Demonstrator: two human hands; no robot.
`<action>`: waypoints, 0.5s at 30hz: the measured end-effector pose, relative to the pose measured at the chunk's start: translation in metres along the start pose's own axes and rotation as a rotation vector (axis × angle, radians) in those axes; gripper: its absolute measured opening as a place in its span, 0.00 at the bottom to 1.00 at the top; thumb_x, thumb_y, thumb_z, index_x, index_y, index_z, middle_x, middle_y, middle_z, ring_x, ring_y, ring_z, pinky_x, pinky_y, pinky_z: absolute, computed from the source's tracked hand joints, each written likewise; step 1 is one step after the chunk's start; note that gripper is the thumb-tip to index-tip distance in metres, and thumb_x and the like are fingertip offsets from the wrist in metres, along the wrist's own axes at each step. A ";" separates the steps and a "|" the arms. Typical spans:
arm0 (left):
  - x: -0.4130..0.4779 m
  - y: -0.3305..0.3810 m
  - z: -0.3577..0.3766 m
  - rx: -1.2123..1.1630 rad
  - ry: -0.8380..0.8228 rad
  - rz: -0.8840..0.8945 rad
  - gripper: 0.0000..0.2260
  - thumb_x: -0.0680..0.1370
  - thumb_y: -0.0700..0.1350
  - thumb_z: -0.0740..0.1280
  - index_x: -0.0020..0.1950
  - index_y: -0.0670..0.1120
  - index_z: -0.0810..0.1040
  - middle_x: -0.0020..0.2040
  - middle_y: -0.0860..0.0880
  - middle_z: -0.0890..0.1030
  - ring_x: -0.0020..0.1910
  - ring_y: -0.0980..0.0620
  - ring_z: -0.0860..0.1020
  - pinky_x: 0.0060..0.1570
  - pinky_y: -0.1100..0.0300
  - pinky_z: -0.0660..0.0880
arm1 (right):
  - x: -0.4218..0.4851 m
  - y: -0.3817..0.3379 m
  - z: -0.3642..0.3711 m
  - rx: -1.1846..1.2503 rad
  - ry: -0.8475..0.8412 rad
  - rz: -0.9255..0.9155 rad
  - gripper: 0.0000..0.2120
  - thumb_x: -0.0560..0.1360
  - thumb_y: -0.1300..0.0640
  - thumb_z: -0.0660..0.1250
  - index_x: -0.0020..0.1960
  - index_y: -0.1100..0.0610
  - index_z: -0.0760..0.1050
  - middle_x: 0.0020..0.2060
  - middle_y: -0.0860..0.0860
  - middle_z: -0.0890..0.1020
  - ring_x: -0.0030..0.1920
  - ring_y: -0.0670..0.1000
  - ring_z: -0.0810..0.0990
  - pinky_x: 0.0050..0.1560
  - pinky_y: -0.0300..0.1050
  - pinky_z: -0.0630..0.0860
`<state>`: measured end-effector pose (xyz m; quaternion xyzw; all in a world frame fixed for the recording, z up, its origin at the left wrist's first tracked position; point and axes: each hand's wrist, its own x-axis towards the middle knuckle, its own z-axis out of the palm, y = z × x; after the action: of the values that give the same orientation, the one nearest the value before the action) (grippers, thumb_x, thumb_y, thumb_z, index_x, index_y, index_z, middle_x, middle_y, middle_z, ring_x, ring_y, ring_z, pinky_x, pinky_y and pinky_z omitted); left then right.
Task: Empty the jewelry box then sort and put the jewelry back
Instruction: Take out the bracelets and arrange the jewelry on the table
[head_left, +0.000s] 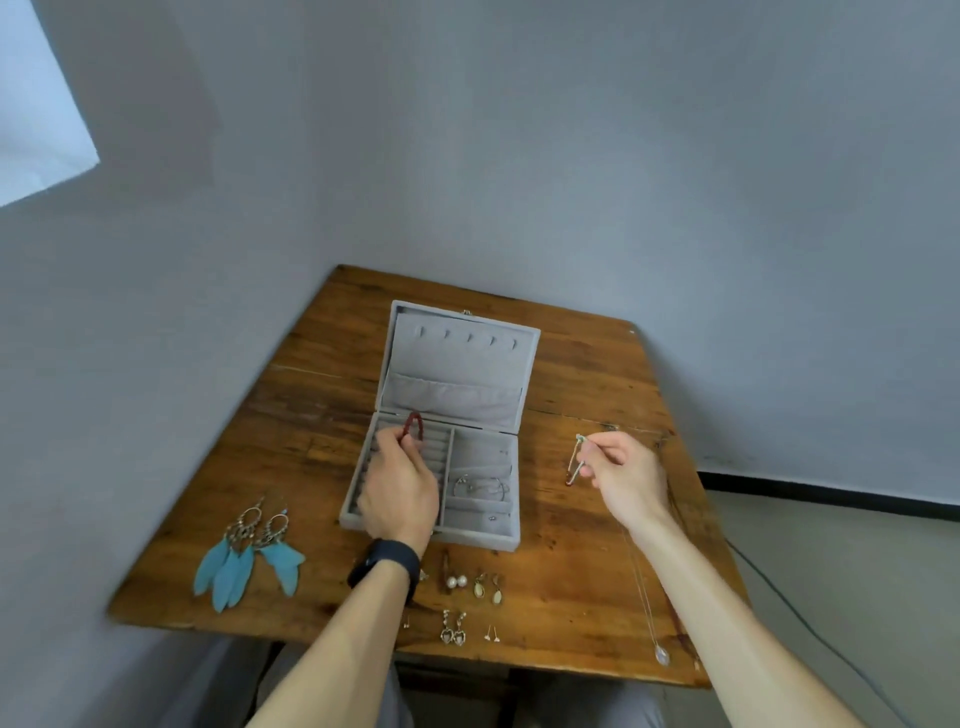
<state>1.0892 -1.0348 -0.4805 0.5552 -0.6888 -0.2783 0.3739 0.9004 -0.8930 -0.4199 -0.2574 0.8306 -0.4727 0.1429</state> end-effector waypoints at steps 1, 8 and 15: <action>0.001 0.000 0.000 0.006 0.001 -0.012 0.07 0.85 0.49 0.53 0.57 0.50 0.69 0.47 0.49 0.83 0.42 0.44 0.82 0.38 0.51 0.75 | 0.004 -0.003 0.005 0.010 -0.006 0.004 0.05 0.78 0.56 0.68 0.46 0.48 0.82 0.38 0.43 0.86 0.40 0.43 0.84 0.52 0.50 0.82; -0.001 -0.001 0.000 0.032 0.028 0.024 0.08 0.84 0.49 0.54 0.58 0.49 0.69 0.45 0.48 0.83 0.39 0.45 0.82 0.35 0.49 0.78 | 0.024 0.013 0.027 -0.187 0.016 0.084 0.05 0.78 0.54 0.68 0.44 0.48 0.81 0.40 0.43 0.86 0.46 0.47 0.85 0.52 0.46 0.79; 0.000 -0.002 0.000 0.039 0.023 0.042 0.10 0.84 0.51 0.53 0.59 0.49 0.70 0.46 0.50 0.83 0.40 0.47 0.82 0.36 0.49 0.79 | 0.035 0.027 0.023 -0.587 0.077 0.099 0.07 0.79 0.49 0.67 0.52 0.47 0.83 0.52 0.49 0.86 0.55 0.56 0.82 0.50 0.41 0.72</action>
<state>1.0902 -1.0354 -0.4818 0.5509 -0.7015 -0.2504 0.3765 0.8747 -0.9172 -0.4547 -0.2288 0.9480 -0.2145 0.0535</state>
